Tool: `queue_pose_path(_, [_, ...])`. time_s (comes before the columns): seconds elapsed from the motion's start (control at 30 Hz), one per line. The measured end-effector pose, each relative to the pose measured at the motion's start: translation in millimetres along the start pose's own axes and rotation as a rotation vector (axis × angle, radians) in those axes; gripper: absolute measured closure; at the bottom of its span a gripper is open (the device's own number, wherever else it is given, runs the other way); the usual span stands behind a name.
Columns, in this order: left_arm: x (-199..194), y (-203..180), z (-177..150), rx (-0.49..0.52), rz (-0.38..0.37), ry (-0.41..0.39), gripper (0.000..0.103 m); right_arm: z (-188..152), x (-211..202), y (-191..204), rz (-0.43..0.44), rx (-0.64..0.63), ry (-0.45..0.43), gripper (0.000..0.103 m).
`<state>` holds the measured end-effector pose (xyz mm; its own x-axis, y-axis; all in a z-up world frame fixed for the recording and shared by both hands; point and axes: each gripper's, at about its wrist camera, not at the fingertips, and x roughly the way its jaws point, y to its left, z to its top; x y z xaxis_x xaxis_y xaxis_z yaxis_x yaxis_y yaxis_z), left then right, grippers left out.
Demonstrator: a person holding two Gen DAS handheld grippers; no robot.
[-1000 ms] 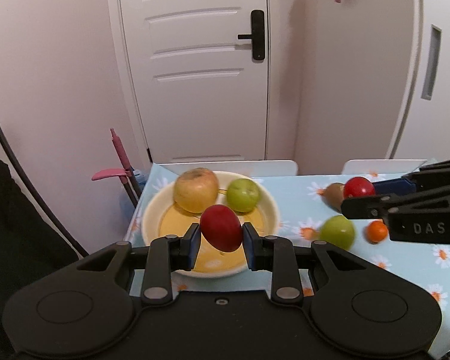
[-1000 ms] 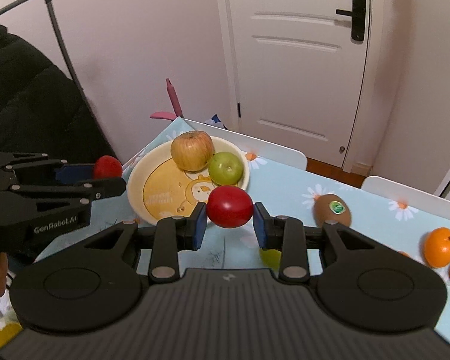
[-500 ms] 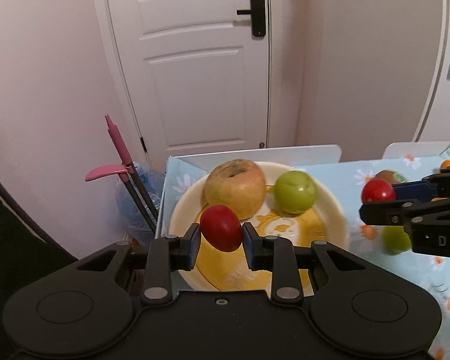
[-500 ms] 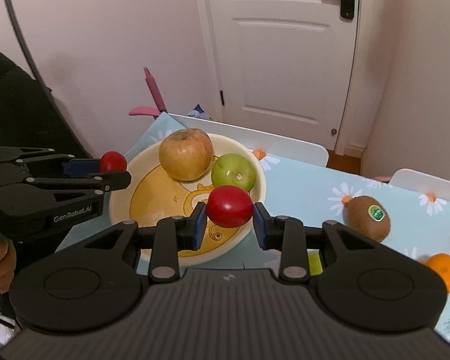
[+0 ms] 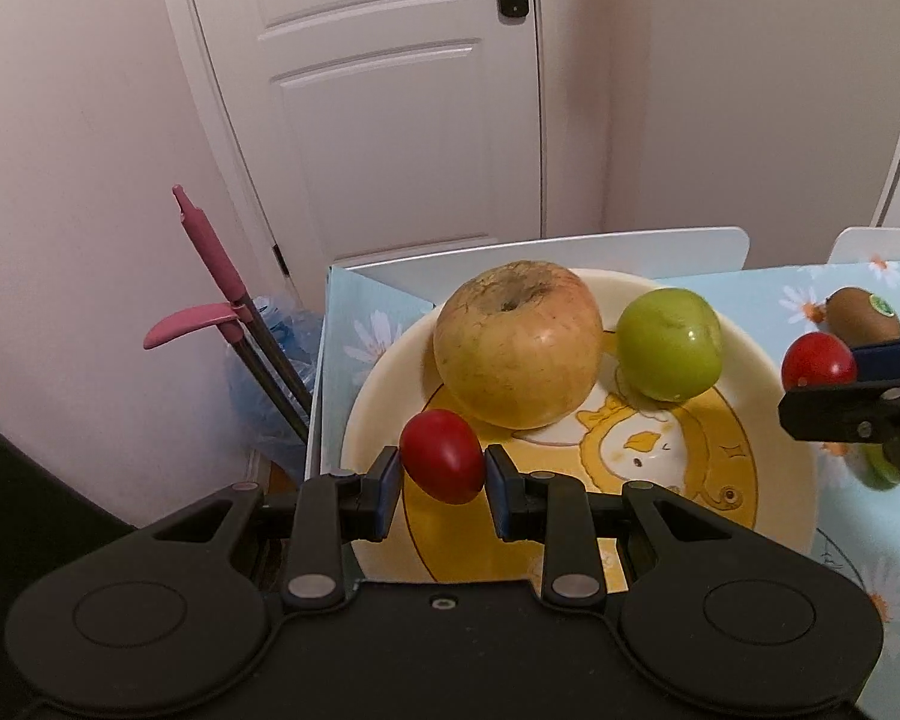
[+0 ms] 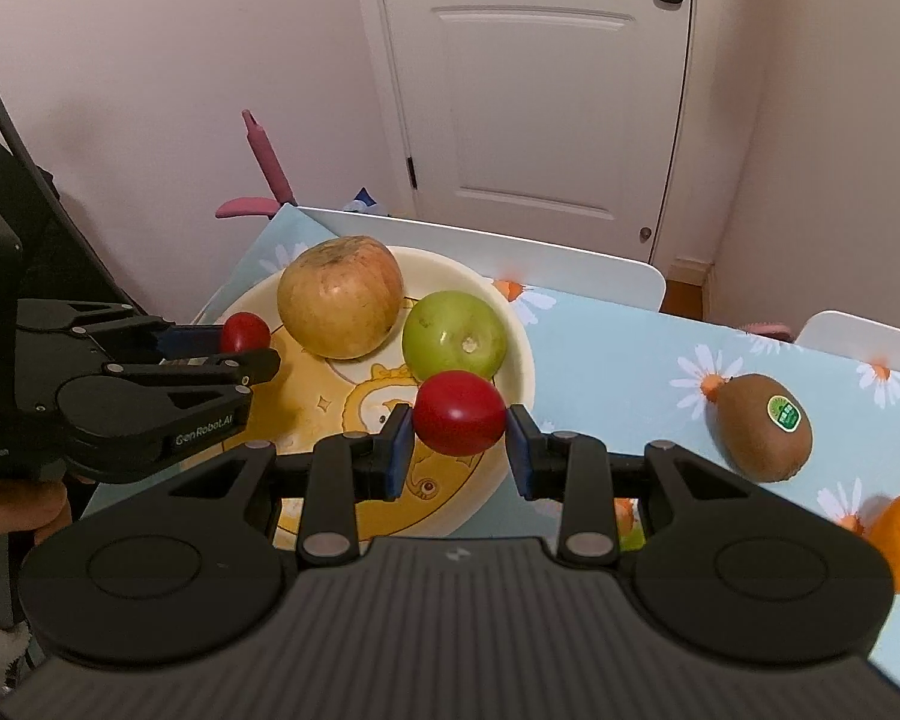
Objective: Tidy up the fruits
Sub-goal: 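Carry both red tomatoes to the cream bowl and release them inside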
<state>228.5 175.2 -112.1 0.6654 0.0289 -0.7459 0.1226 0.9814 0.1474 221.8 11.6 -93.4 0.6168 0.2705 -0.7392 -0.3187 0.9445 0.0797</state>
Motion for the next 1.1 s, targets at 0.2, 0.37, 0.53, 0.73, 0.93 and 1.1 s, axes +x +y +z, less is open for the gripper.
queue_pose_path(0.2, [-17,-6,-3,0.036,0.016,-0.051,0.018,3,-6,-3,0.01,0.007,-0.001,0.055])
queue_pose_path(0.37, [-36,-8,-8,0.021,0.001,-0.054,0.011,7,-15,-5,0.018,-0.013,-0.002,0.055])
queue_pose_path(0.53, [-53,-9,-17,-0.027,-0.012,-0.054,0.006,10,-16,-6,0.028,-0.048,0.006,0.055])
queue_pose_path(0.73, [-68,-9,-26,-0.078,-0.017,-0.042,0.005,9,-6,-4,0.025,-0.112,0.032,0.055])
queue_pose_path(0.93, [-83,-11,-35,-0.101,-0.005,-0.056,0.004,4,11,3,0.038,-0.168,0.054,0.055])
queue_pose_path(1.1, [-89,-13,-41,-0.111,0.001,-0.049,0.003,-1,25,9,0.06,-0.195,0.058,0.055])
